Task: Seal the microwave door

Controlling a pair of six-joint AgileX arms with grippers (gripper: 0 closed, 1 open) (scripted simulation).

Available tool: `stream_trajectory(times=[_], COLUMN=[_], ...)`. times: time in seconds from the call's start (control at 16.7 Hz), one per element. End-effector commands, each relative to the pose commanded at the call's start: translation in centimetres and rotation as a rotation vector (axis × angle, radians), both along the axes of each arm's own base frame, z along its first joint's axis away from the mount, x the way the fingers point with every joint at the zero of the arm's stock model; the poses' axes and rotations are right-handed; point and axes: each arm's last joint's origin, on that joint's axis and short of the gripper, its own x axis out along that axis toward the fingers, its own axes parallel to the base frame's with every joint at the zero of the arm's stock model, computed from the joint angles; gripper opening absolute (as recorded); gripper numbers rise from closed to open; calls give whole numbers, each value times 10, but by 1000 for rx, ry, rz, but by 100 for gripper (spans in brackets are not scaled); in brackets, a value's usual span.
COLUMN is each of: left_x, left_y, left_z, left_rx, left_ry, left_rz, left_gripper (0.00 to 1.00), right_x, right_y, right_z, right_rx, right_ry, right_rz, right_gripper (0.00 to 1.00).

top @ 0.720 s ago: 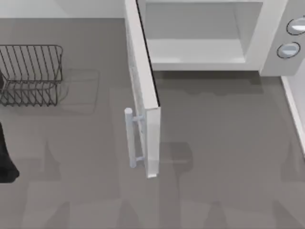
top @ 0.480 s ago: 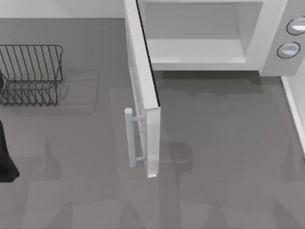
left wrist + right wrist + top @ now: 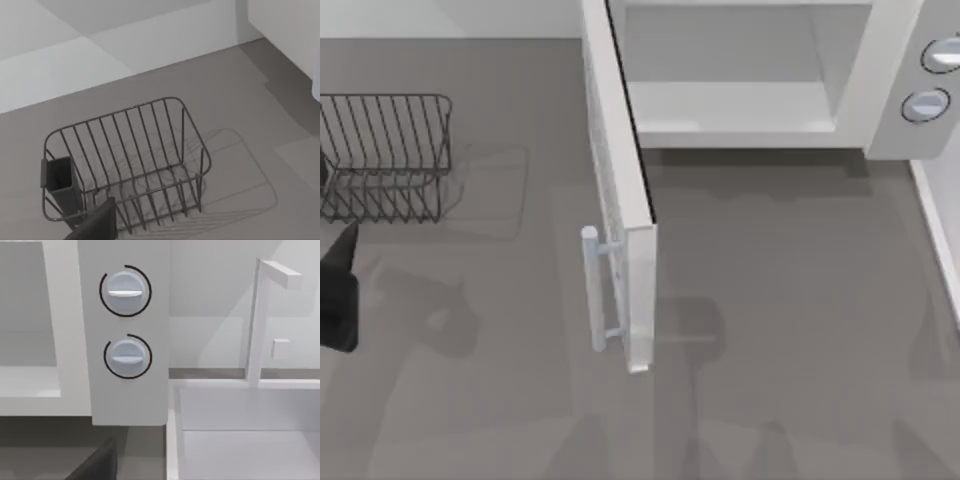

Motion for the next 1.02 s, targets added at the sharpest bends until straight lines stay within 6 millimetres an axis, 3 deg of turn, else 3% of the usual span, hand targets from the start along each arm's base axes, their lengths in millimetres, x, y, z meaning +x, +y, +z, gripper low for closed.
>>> stream_trajectory(times=[0.3, 0.54, 0.78, 1.02], left_x=[43, 94, 144, 180], left_y=[-20, -47, -80, -109], left_z=[73, 113, 128, 126], left_rx=[178, 301, 385, 431], left_ry=[224, 388, 520, 610], left_rz=[-264, -512, -748, -931], left_gripper=[100, 100, 100, 100], right_x=[0, 0, 0, 0], right_y=[0, 0, 0, 0], right_z=[0, 0, 0, 0], right_rx=[0, 0, 0, 0], right_ry=[0, 0, 0, 0], right_rz=[0, 0, 0, 0], right_gripper=[100, 100, 100, 100])
